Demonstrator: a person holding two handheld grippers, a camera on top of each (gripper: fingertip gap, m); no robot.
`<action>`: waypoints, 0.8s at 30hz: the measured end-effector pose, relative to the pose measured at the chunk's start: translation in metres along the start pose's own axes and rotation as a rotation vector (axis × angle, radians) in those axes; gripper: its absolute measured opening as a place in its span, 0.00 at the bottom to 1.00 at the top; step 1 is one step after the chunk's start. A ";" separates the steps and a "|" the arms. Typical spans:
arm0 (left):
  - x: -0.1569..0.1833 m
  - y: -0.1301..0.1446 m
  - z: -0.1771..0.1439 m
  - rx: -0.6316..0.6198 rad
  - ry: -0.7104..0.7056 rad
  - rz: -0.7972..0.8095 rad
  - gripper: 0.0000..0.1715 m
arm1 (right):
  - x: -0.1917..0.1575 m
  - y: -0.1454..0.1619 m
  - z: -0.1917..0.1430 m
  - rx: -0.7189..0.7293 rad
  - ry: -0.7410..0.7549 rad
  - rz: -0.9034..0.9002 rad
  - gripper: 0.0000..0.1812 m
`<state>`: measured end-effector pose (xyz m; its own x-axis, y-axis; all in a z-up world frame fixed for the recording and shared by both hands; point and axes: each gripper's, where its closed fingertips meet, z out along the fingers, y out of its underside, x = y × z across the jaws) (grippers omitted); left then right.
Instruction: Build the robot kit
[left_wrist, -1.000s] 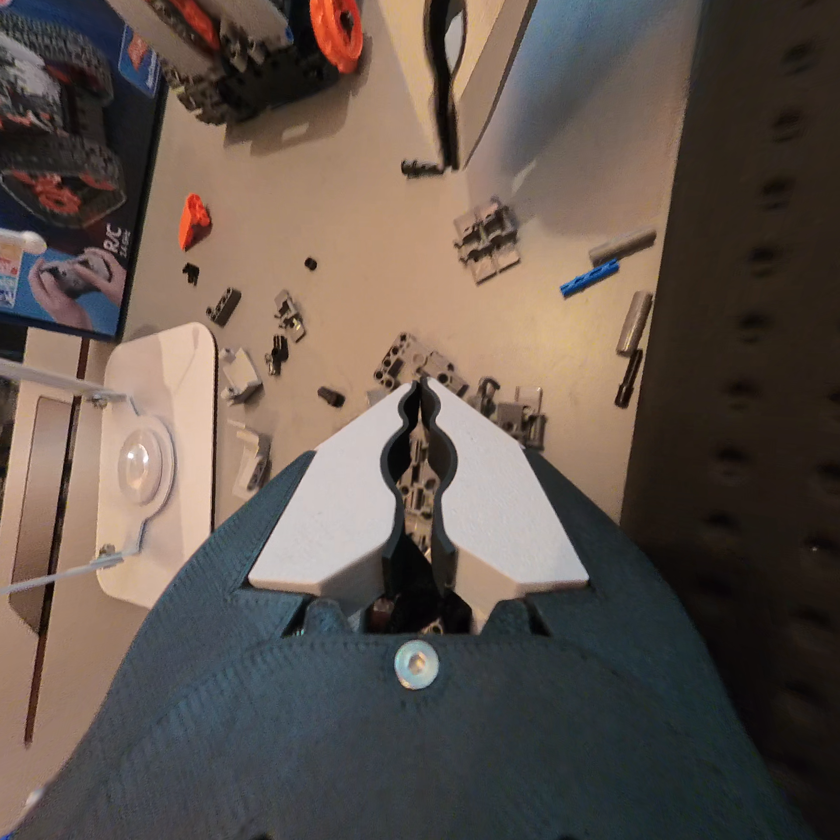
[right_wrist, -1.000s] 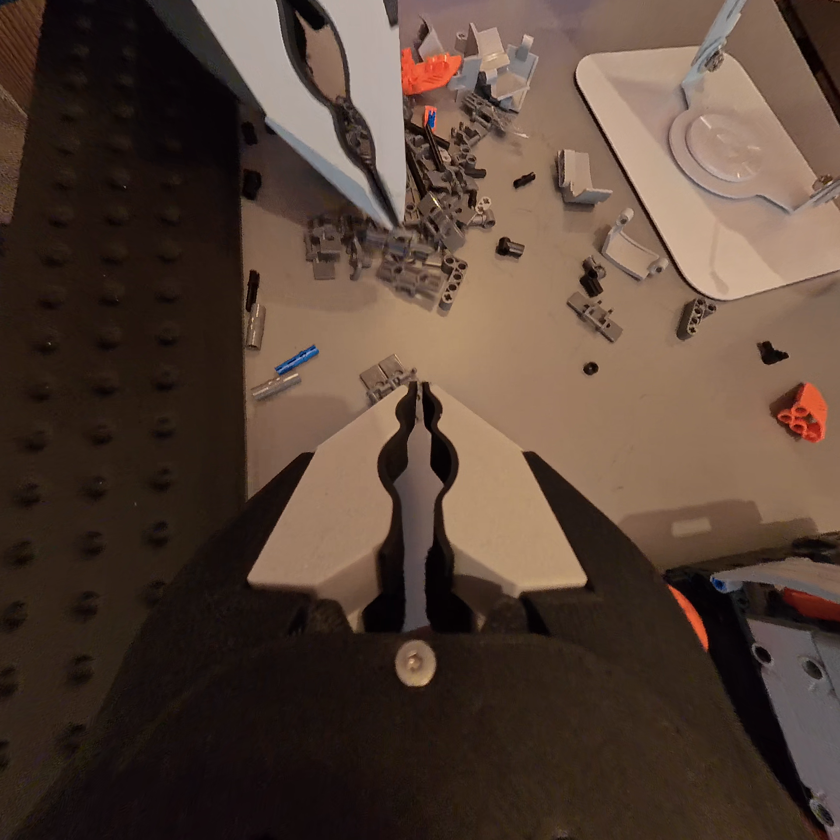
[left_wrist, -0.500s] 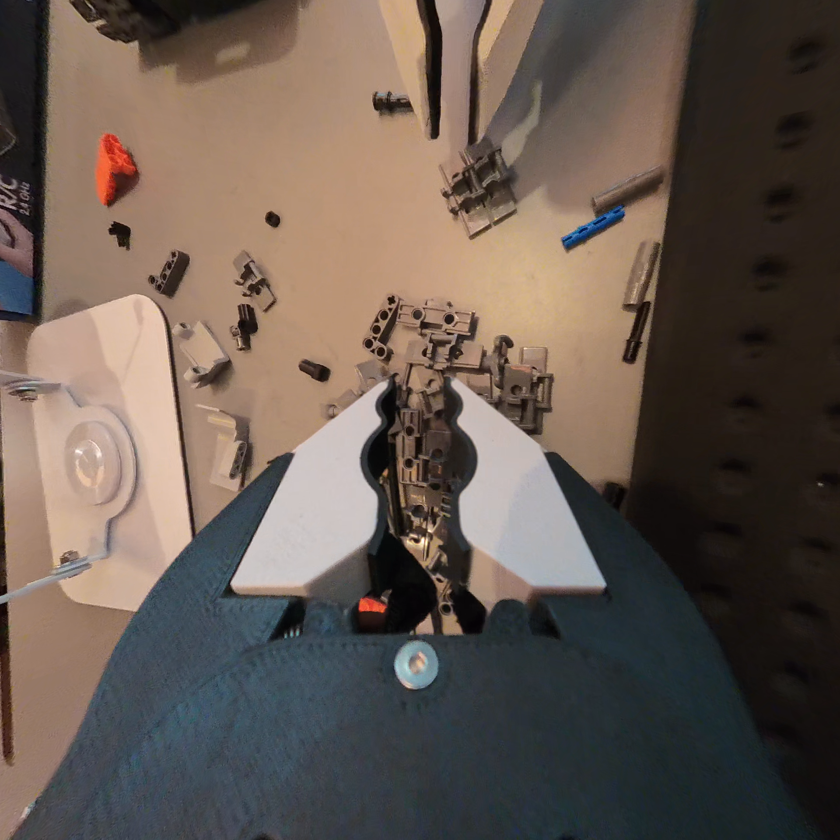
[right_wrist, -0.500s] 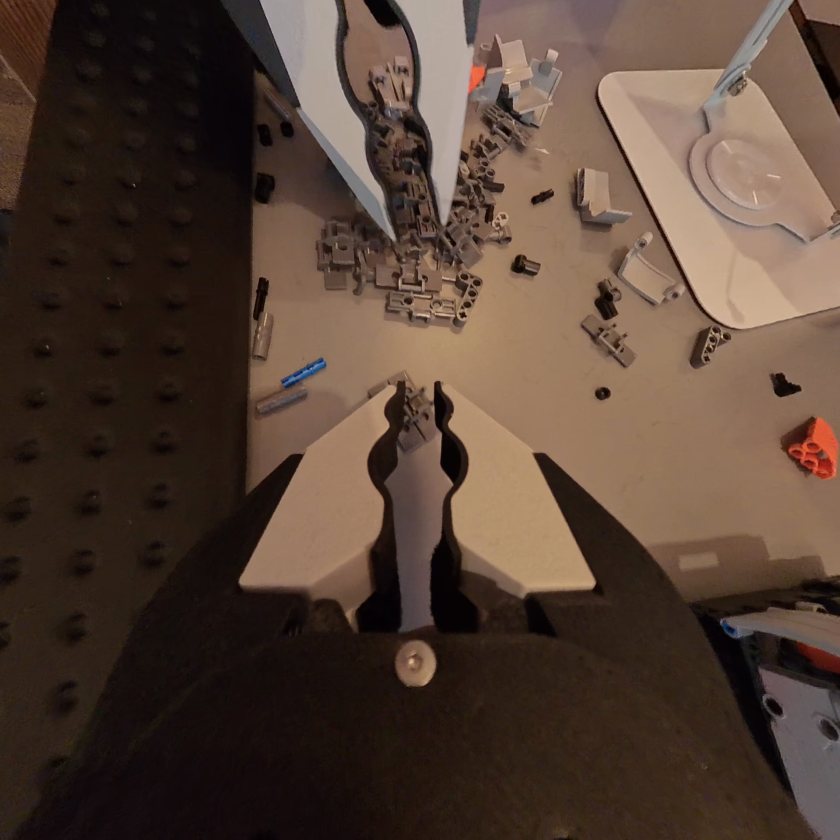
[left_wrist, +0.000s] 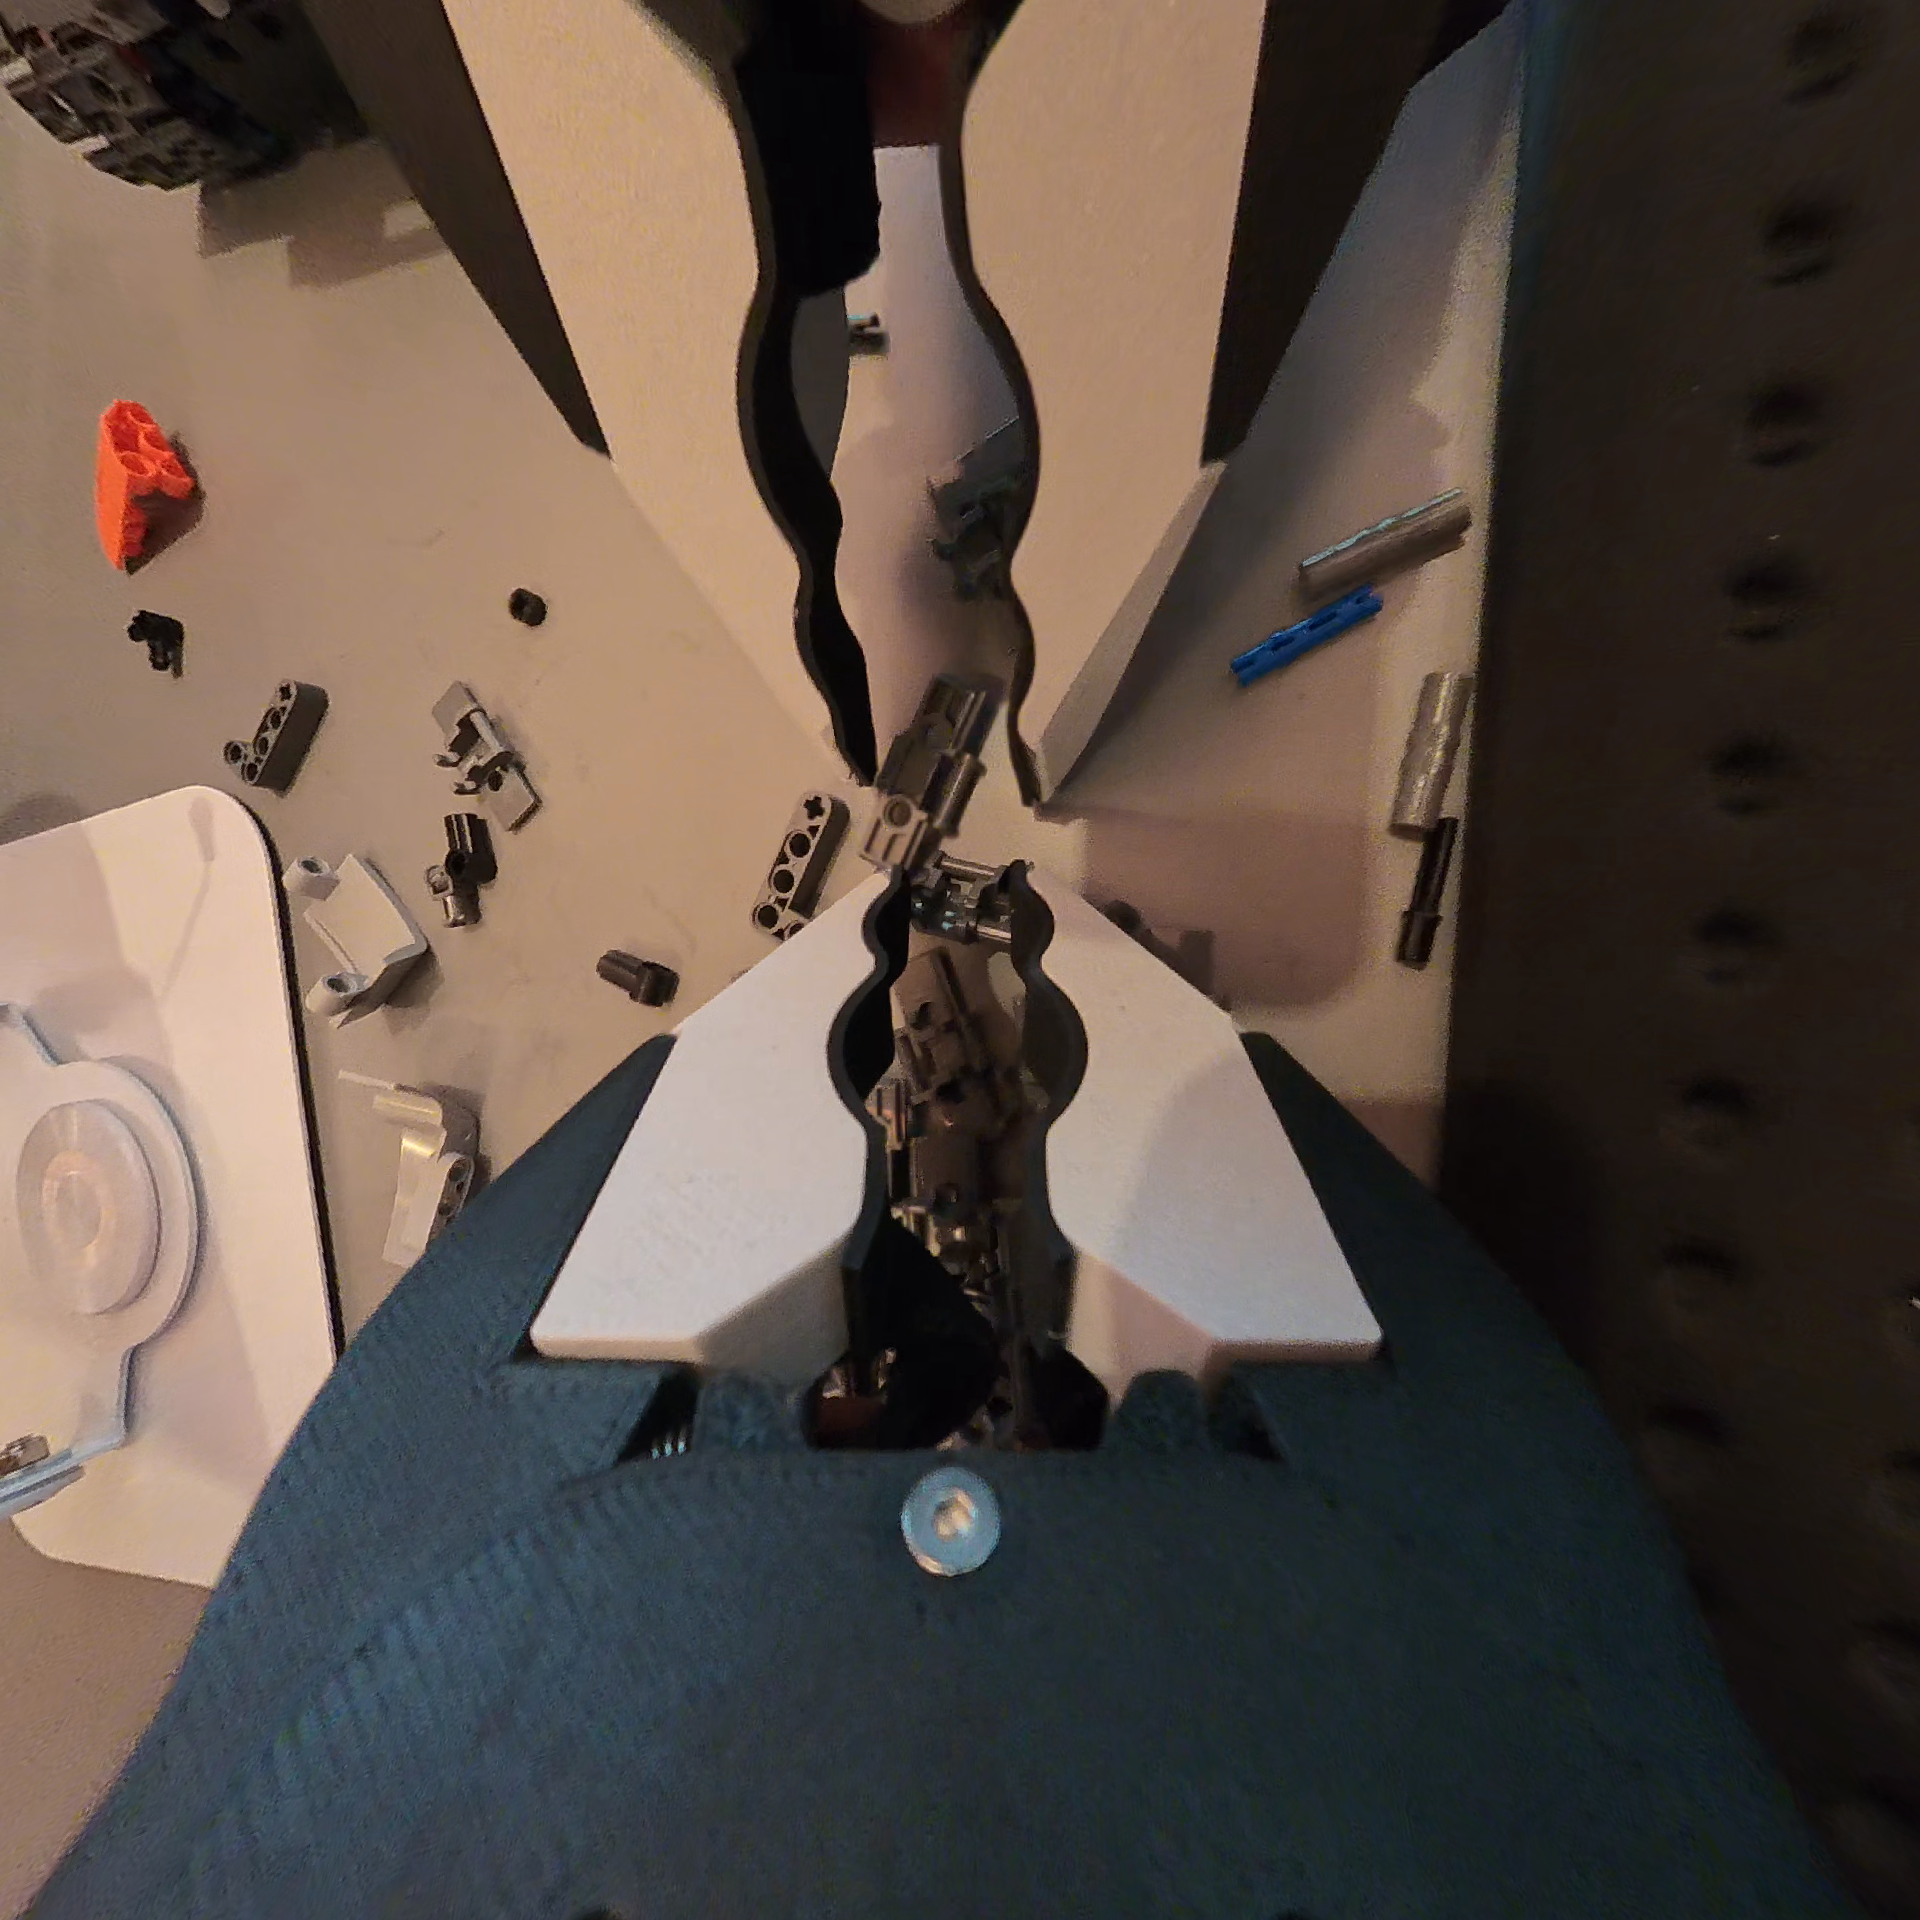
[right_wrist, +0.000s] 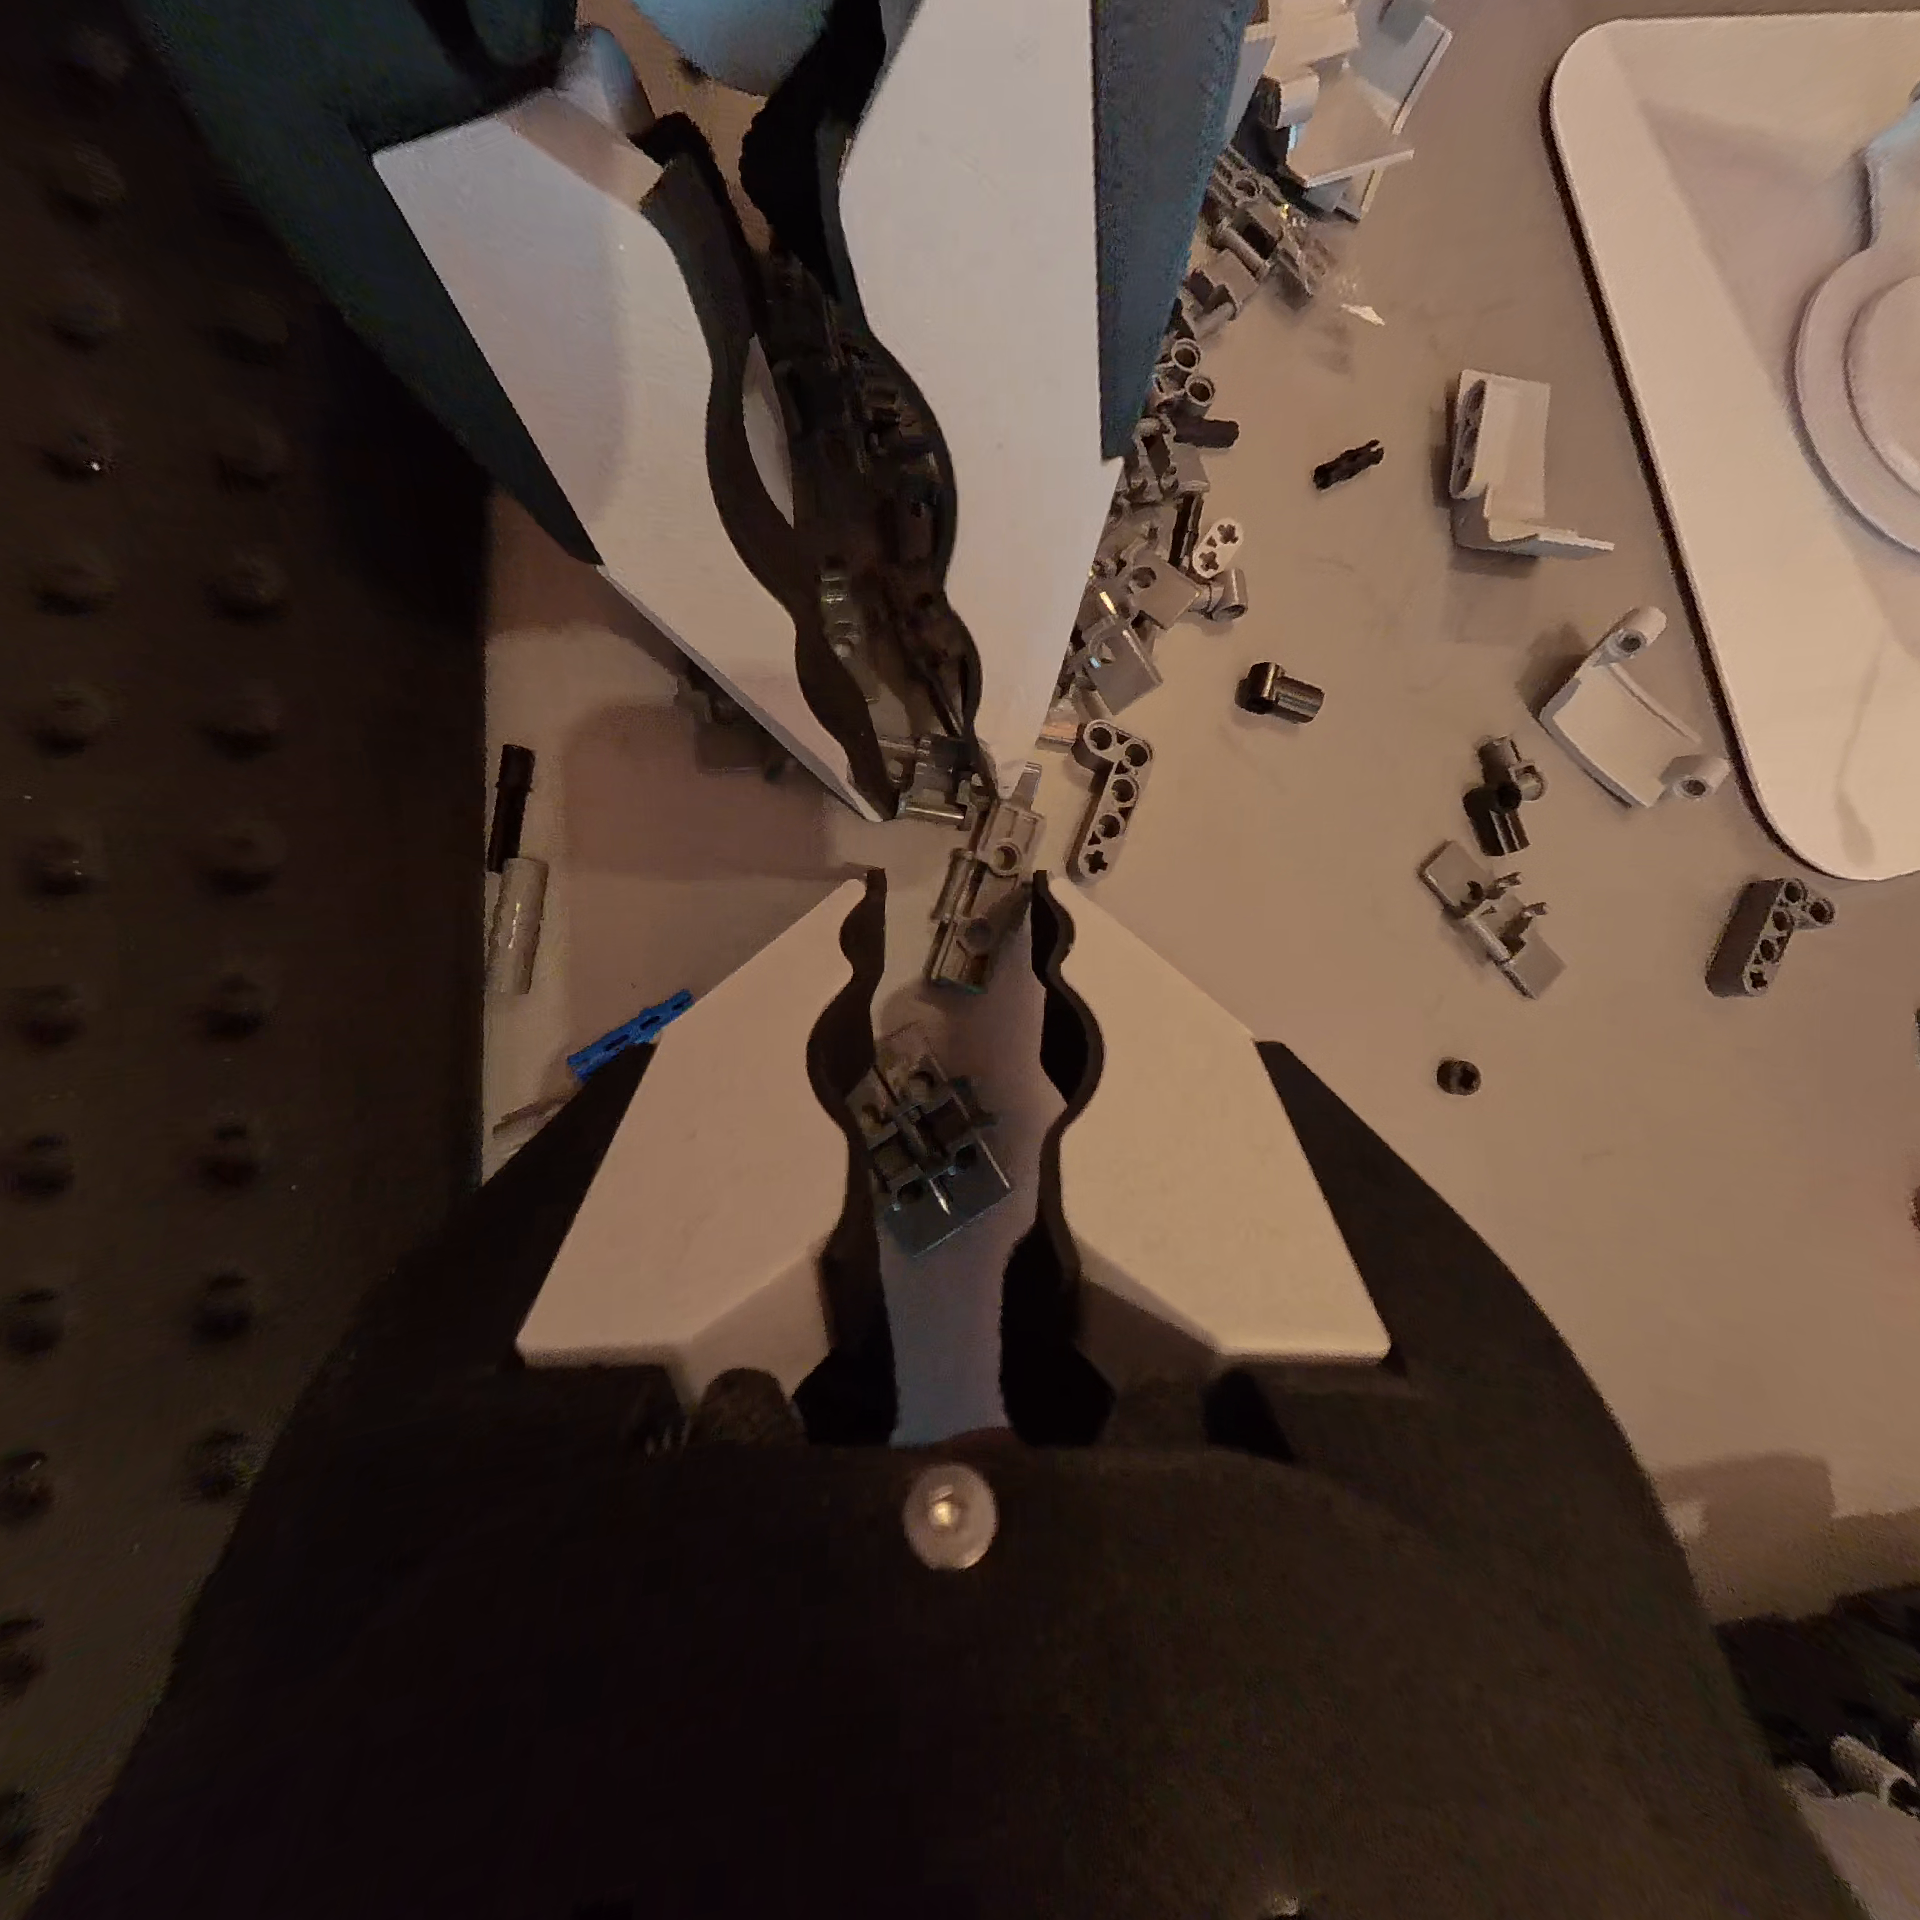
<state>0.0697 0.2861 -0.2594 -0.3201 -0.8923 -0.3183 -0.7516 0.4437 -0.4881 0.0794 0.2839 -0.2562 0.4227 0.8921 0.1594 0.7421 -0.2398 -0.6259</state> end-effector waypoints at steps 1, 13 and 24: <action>-0.002 0.001 0.000 0.002 -0.008 -0.006 0.11 | 0.001 0.000 -0.001 0.003 0.002 0.000 0.12; -0.004 0.013 -0.012 -0.006 0.006 -0.047 0.10 | 0.019 0.013 -0.008 -0.026 0.066 -0.011 0.08; -0.003 0.005 -0.011 0.024 0.013 -0.040 0.09 | -0.020 0.023 -0.041 0.015 -0.058 0.028 0.10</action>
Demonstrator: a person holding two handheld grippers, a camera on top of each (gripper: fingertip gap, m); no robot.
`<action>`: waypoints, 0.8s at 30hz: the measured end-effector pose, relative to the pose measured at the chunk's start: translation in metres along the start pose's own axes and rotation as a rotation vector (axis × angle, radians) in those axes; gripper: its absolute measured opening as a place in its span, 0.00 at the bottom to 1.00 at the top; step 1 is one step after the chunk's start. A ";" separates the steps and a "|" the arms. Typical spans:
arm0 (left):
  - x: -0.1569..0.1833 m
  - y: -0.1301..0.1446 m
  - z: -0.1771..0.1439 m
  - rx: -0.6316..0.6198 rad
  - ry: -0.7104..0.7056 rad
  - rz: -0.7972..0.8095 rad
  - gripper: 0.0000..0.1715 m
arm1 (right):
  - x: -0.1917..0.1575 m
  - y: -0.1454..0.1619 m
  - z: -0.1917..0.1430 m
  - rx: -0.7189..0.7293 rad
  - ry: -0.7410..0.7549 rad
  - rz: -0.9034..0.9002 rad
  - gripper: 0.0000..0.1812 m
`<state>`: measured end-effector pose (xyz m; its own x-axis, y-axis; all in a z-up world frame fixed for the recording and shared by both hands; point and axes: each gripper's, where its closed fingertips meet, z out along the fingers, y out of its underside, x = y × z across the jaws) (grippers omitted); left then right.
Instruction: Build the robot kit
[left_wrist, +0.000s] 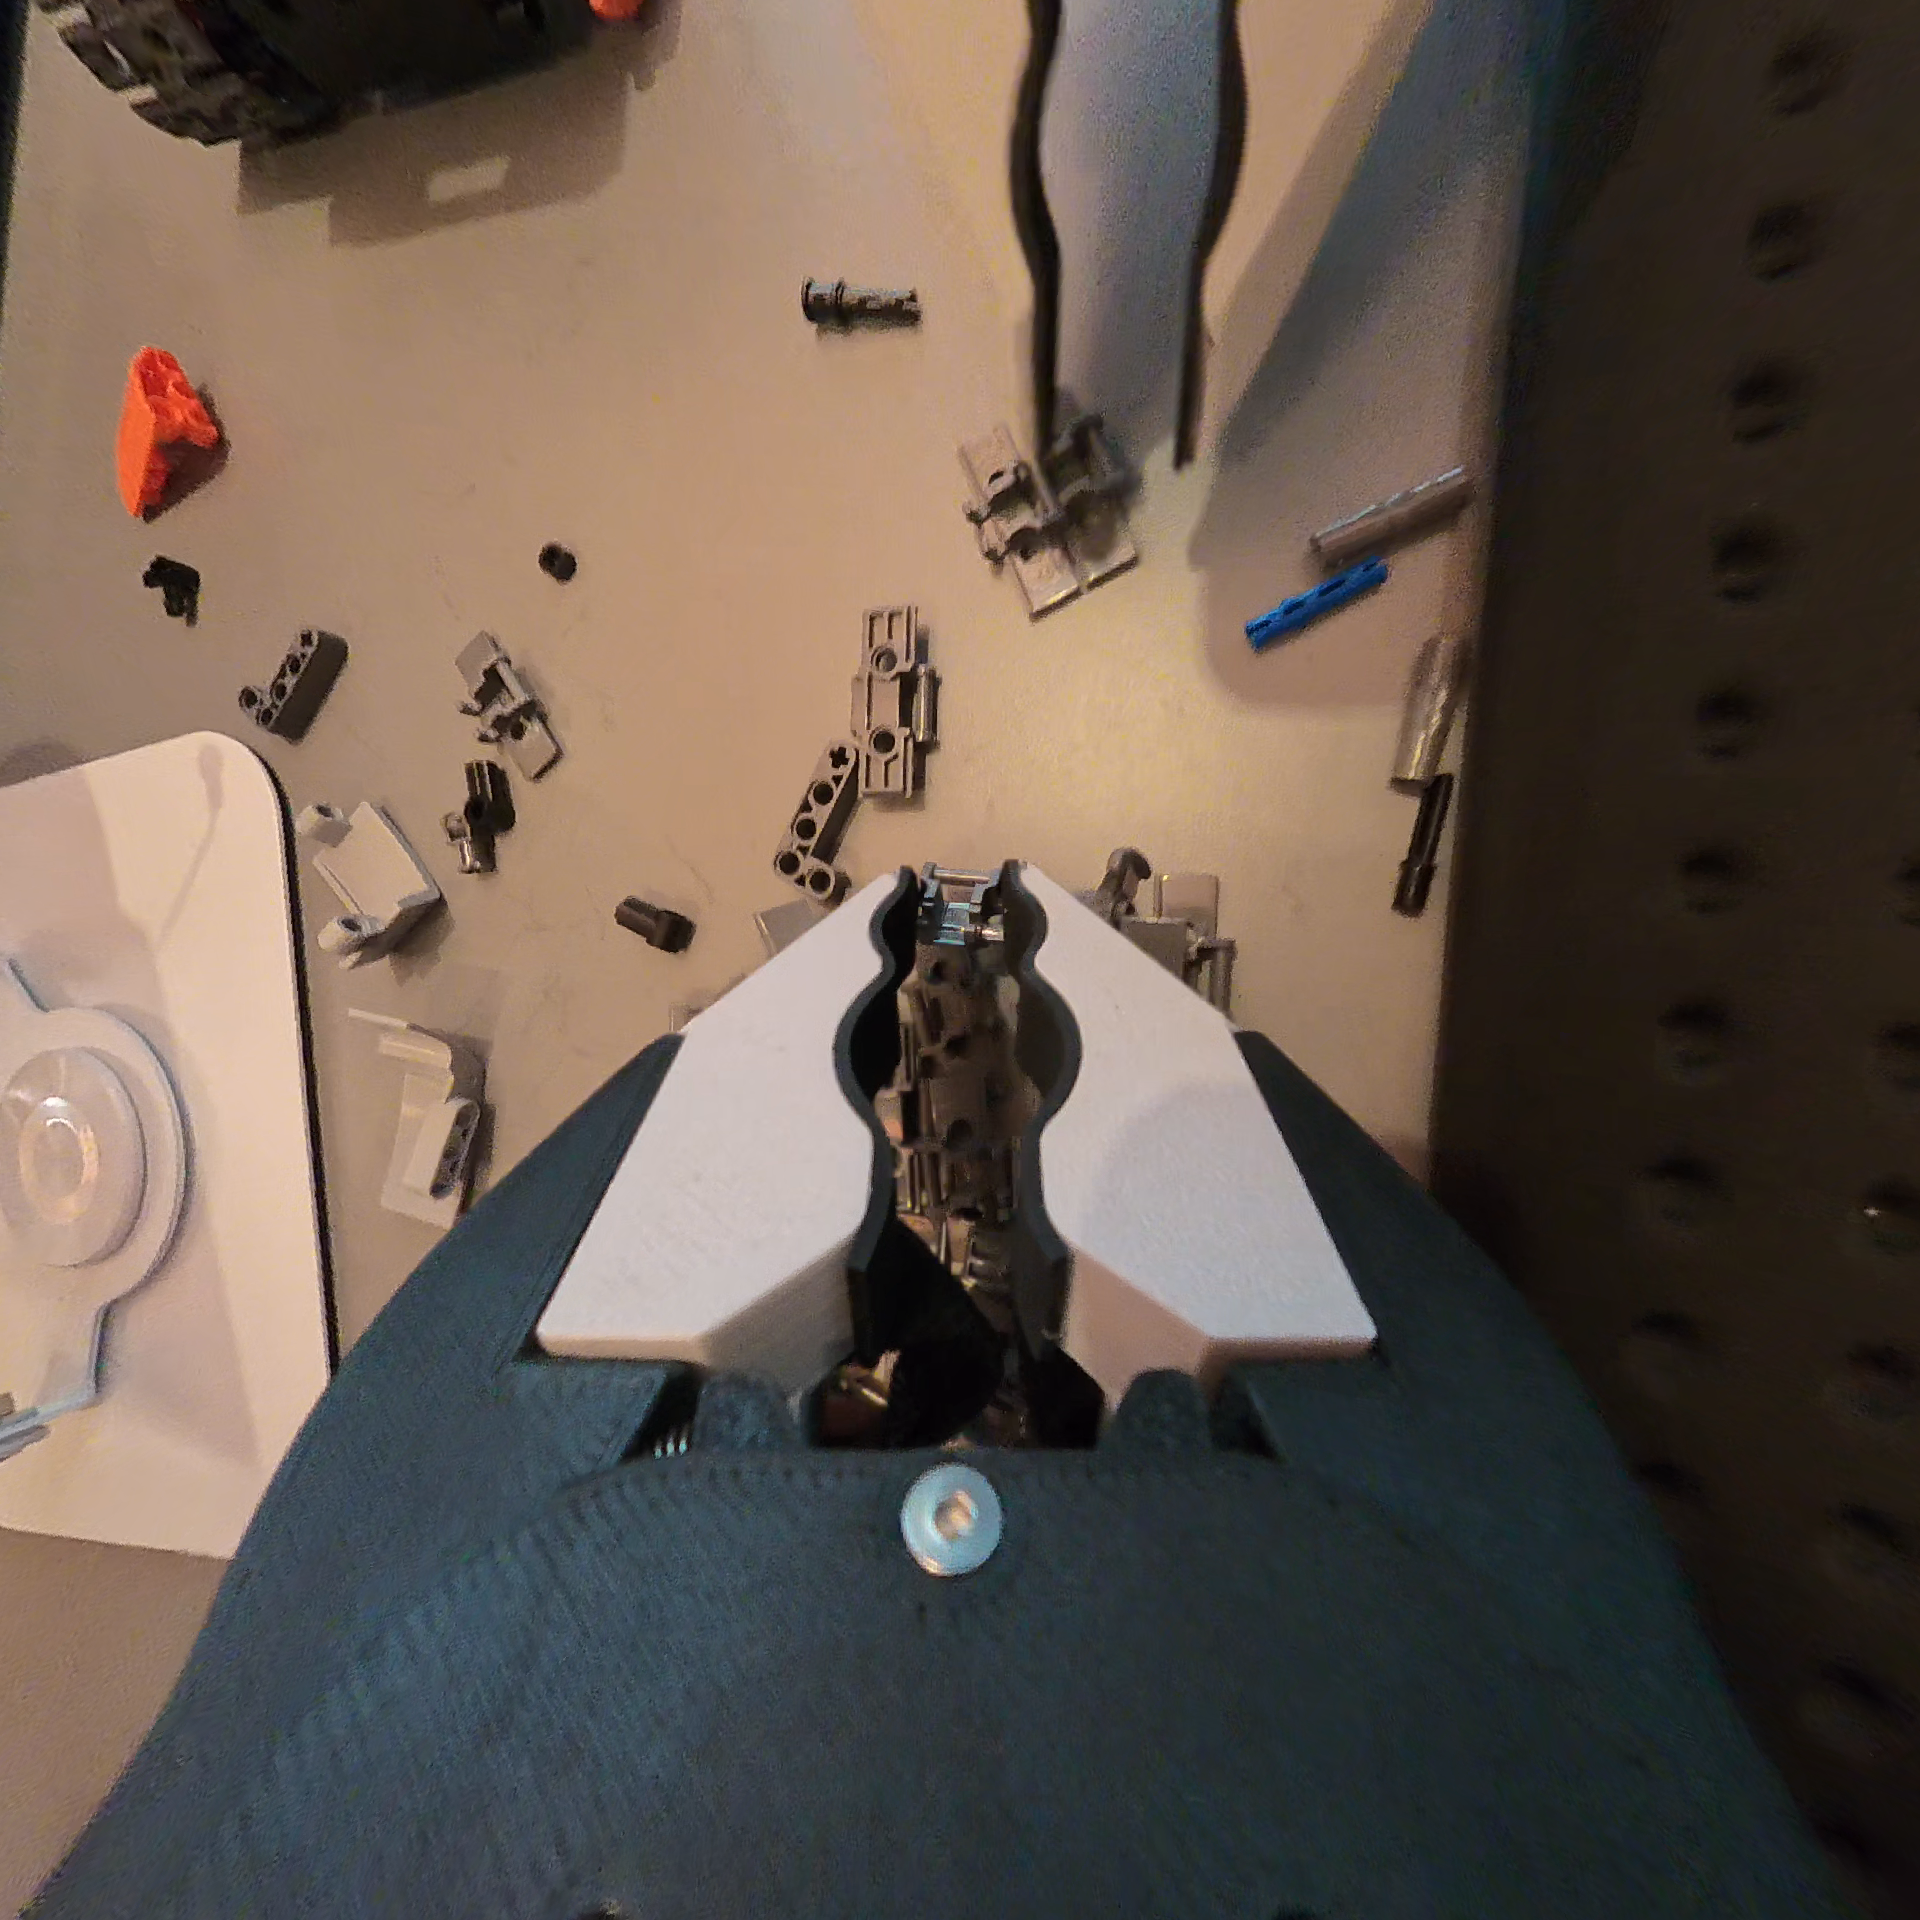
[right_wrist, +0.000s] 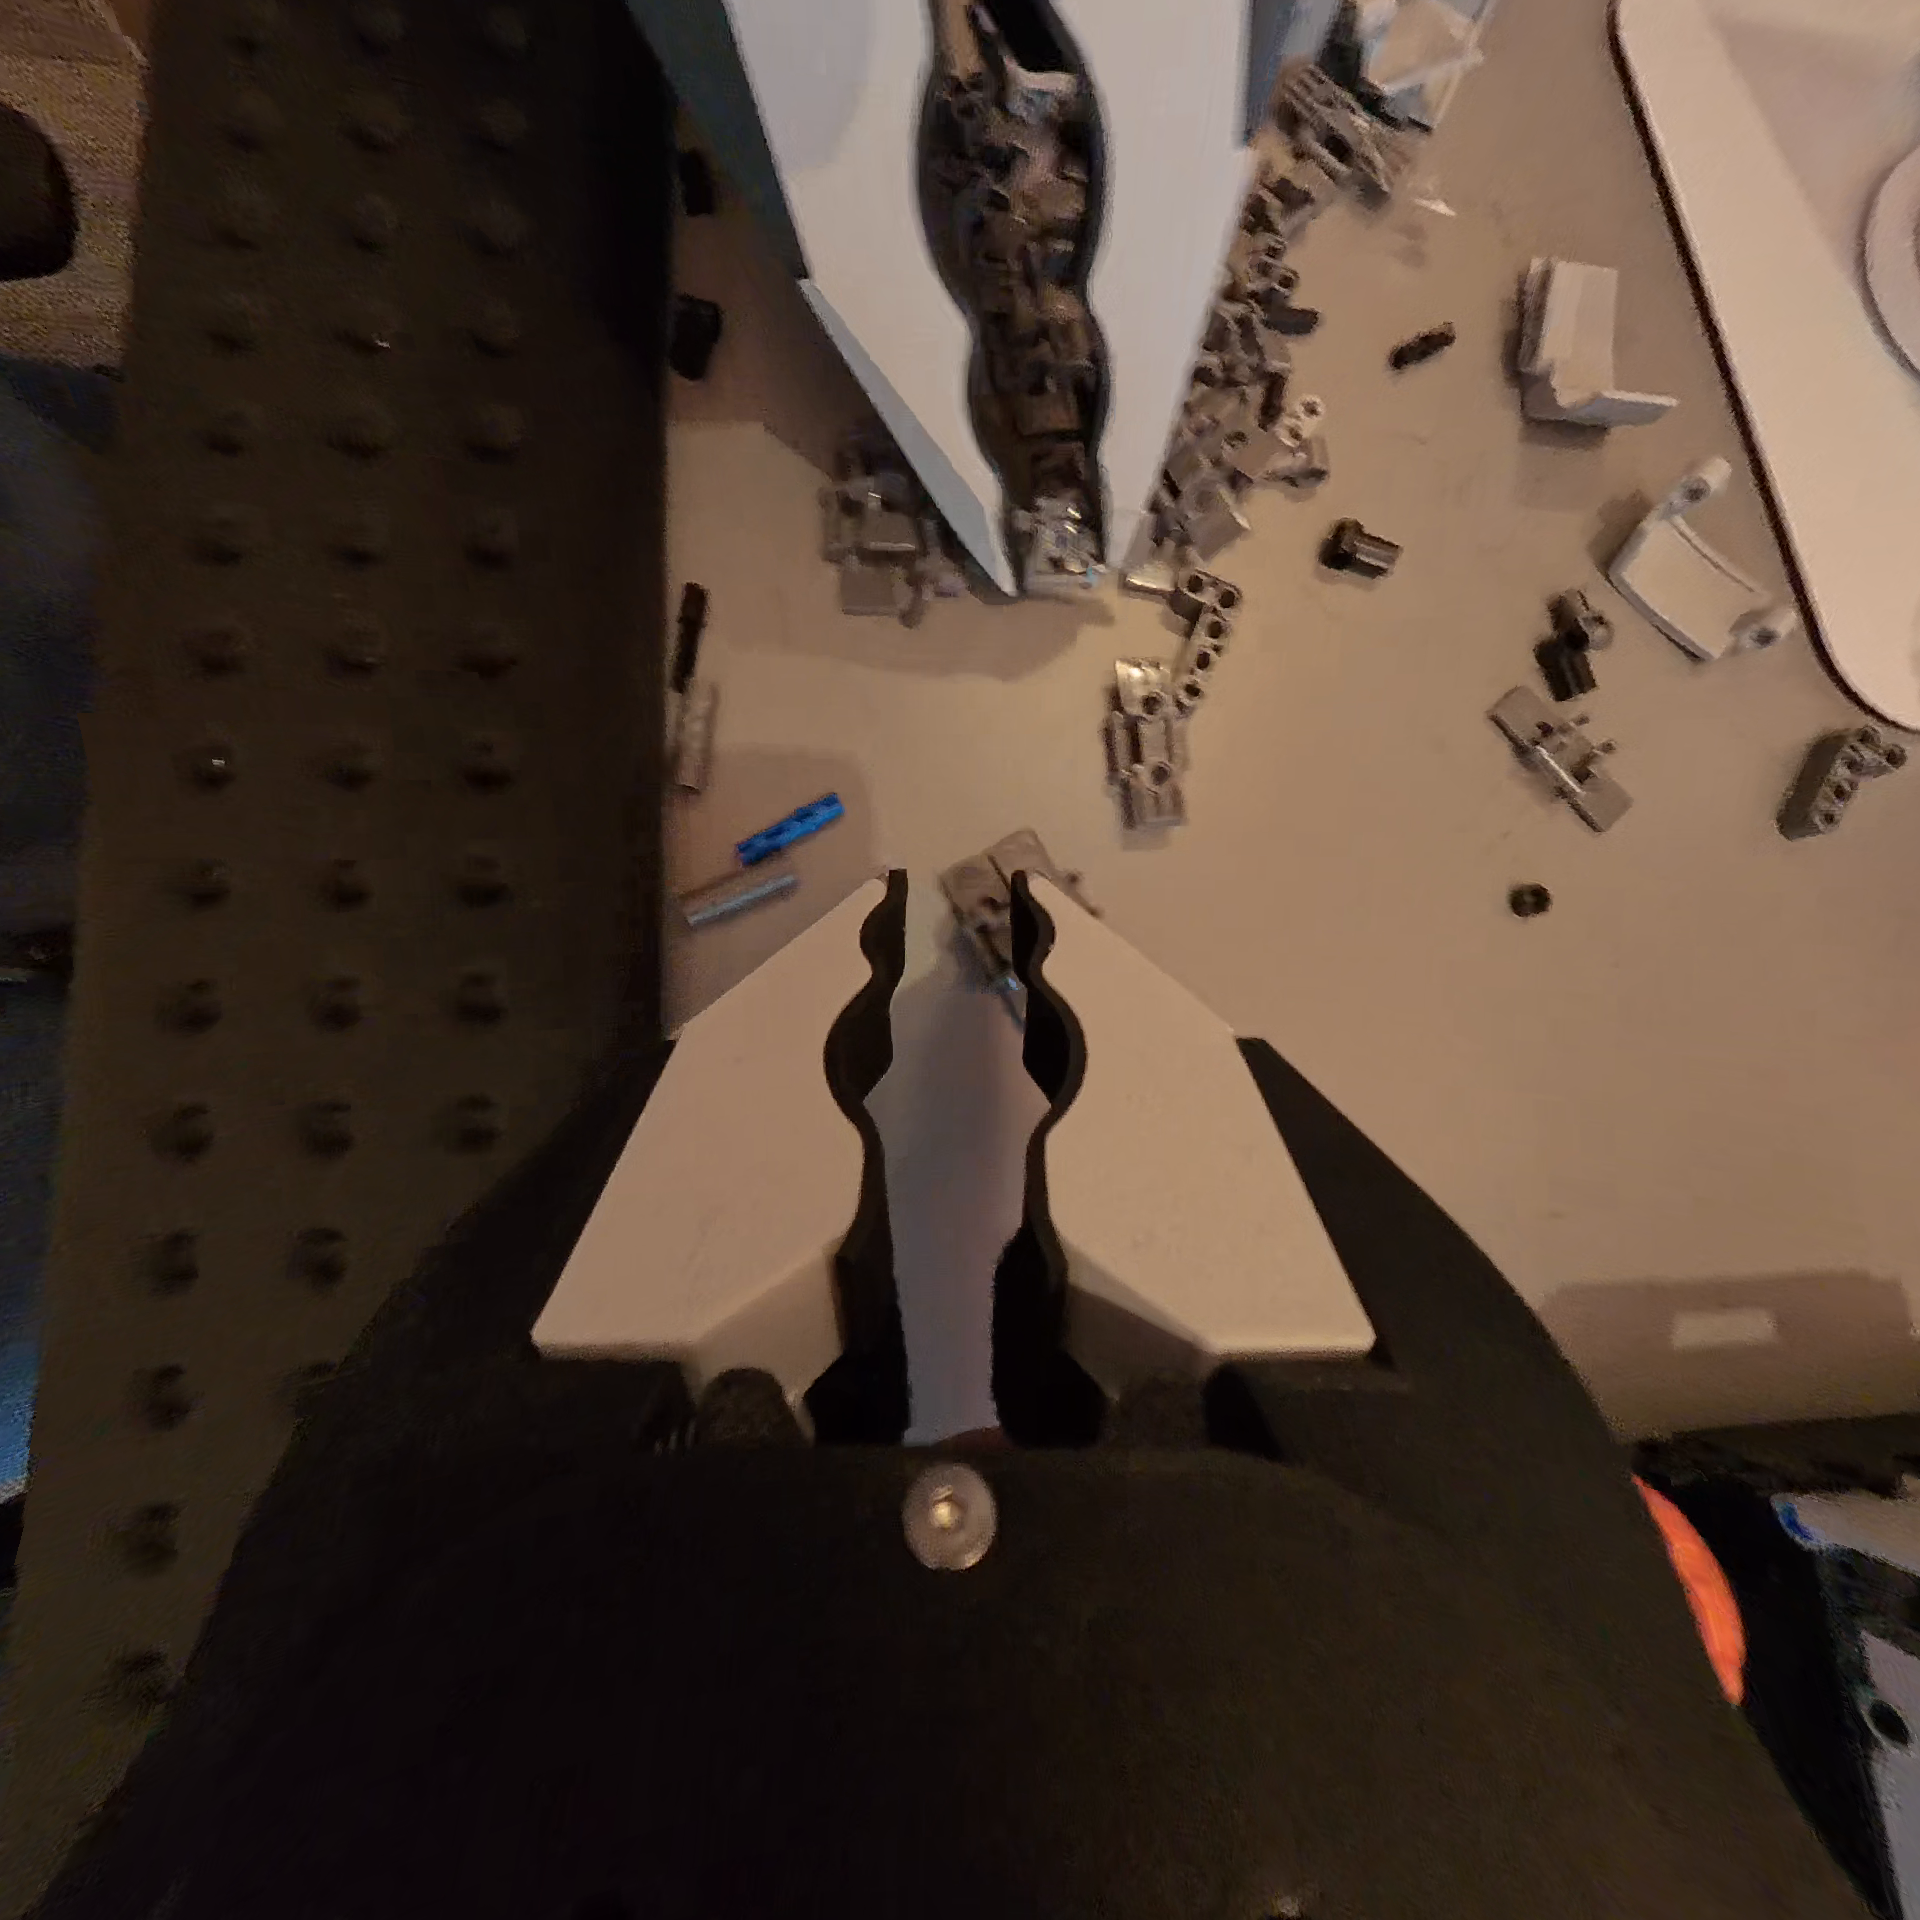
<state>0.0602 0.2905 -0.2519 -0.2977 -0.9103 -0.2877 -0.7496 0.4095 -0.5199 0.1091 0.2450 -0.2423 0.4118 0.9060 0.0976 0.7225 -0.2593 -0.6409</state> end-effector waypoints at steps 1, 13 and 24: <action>0.000 -0.004 0.000 0.011 0.000 0.005 0.09 | -0.005 -0.002 0.002 0.016 -0.008 -0.022 0.08; 0.007 -0.041 0.009 0.077 0.031 0.072 0.09 | -0.012 0.040 -0.012 -0.150 -0.096 -0.016 0.01; 0.013 -0.081 0.034 0.148 0.090 0.148 0.09 | 0.005 0.053 -0.028 -0.052 0.003 0.105 0.15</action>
<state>0.1371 0.2479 -0.2407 -0.4544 -0.8387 -0.3001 -0.6013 0.5373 -0.5914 0.1650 0.2260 -0.2546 0.4883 0.8720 0.0339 0.7029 -0.3700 -0.6074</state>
